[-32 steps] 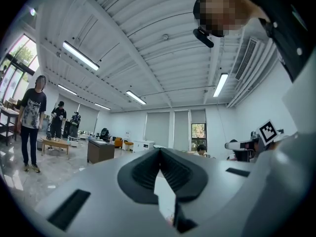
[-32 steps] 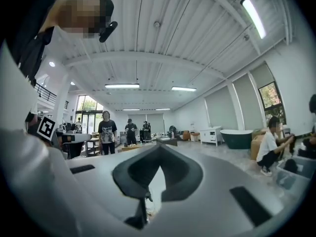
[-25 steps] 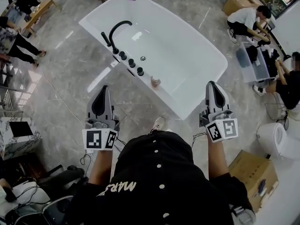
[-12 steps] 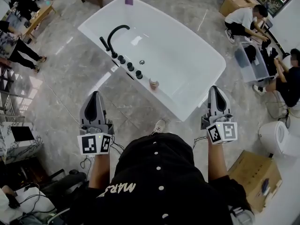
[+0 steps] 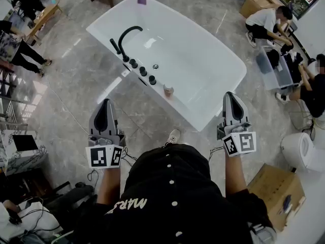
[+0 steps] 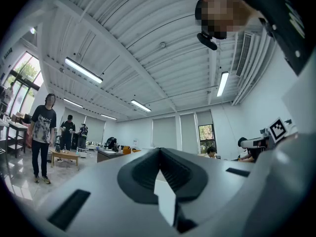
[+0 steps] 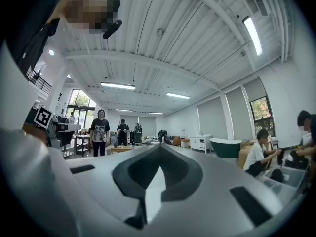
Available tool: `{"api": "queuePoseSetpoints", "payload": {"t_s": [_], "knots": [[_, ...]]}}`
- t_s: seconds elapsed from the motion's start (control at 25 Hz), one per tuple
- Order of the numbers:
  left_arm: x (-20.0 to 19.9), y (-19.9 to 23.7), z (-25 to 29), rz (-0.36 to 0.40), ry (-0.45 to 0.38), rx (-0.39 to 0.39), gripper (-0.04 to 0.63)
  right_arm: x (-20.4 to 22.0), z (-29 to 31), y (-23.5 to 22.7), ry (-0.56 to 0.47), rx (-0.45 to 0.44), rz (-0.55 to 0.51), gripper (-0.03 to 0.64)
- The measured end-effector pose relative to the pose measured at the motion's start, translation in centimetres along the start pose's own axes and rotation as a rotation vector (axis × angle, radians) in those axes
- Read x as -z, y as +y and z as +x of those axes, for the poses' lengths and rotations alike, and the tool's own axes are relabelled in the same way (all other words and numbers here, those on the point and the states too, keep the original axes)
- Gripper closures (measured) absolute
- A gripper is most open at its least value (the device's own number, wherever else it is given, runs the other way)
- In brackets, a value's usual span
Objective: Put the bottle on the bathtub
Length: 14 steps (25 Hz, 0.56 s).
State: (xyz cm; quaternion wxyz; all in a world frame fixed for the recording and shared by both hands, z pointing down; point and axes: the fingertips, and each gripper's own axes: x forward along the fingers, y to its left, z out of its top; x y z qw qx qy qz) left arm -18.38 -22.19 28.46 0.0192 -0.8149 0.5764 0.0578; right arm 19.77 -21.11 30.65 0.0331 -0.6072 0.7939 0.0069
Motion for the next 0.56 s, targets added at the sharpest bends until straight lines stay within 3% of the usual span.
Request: {"api": "queuePoseSetpoints", "payload": {"t_s": [0.56], "knots": [[-0.2, 0.9, 0.6, 0.0, 0.005, -0.012, 0.586, 0.3, 2.2, 1.3, 0.01, -0.035, -0.002, 0.616]]}}
